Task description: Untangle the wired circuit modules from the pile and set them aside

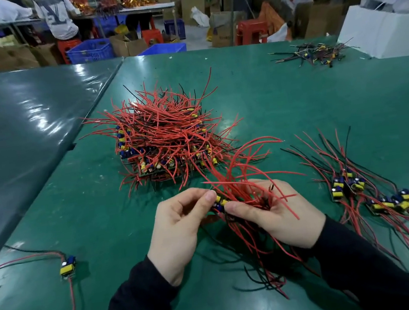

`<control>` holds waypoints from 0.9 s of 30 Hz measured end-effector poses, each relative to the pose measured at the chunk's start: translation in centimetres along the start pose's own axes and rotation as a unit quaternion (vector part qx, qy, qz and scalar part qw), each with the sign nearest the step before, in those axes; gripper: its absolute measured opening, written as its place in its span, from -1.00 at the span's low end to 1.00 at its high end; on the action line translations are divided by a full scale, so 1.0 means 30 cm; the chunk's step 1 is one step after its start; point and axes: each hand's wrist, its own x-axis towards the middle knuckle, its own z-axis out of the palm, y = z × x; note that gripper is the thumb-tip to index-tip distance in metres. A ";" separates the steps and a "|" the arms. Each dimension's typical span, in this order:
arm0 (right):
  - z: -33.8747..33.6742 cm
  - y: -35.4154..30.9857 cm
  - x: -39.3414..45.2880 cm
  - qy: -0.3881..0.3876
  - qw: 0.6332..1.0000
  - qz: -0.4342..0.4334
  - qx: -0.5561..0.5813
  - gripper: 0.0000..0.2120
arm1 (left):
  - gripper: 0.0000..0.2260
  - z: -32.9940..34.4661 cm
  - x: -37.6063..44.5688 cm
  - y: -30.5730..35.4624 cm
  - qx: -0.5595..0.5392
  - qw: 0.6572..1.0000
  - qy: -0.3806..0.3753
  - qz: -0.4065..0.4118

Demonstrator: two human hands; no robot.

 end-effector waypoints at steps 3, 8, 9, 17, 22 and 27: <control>-0.003 -0.011 -0.001 0.014 0.998 -0.047 -0.047 -0.70 | -0.79 0.007 -0.003 -0.007 -0.014 1.000 0.003 -0.012; 0.000 -0.006 -0.003 0.021 0.999 -0.019 -0.037 -0.61 | -0.80 0.002 -0.004 -0.003 -0.016 0.999 -0.027 -0.017; 0.000 -0.008 -0.003 0.008 1.000 -0.005 -0.021 -0.62 | -0.81 0.001 -0.005 -0.001 0.021 0.999 -0.030 0.016; -0.021 -0.037 -0.017 -0.073 0.996 -0.025 0.035 -0.78 | -0.74 -0.059 0.017 0.022 0.212 0.949 -0.212 0.094; -0.033 -0.065 -0.040 -0.148 0.986 0.013 0.078 -0.90 | -0.64 -0.076 0.013 0.044 0.199 0.926 -0.313 0.071; -0.028 -0.053 -0.060 -0.166 0.971 0.062 0.162 -0.78 | -0.55 -0.071 0.007 0.042 0.167 0.927 -0.330 0.062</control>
